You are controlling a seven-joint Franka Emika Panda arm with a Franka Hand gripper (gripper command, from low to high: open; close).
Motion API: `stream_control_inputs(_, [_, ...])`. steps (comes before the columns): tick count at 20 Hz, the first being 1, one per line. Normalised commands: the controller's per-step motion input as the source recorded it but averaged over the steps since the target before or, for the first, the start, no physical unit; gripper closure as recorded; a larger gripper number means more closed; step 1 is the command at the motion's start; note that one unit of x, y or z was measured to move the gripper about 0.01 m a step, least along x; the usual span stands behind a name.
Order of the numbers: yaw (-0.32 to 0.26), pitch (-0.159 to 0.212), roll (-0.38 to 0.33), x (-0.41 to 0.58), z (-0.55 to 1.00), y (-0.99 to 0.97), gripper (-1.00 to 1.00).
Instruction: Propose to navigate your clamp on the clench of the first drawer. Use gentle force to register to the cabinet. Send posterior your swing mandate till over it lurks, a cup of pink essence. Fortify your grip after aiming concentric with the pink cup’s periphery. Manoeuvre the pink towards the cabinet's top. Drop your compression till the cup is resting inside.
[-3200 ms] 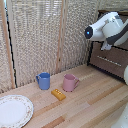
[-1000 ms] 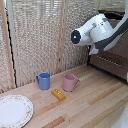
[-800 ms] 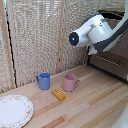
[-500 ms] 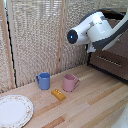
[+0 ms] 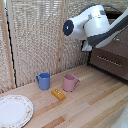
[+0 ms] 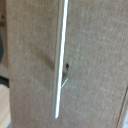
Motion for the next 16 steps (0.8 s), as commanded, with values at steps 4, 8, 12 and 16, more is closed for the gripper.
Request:
stream_control_inputs(4, [-0.25, 0.006, 0.297, 0.0, 0.18, 0.16, -1.0])
stream_control_inputs(8, [-0.263, 0.017, 0.309, 0.0, 0.13, 0.11, -1.0])
stream_control_inputs(12, [-0.264, 0.018, 0.31, 0.0, 0.13, 0.11, -1.0])
stream_control_inputs(16, [-0.26, 0.02, 0.311, 0.001, 0.13, 0.11, -1.0])
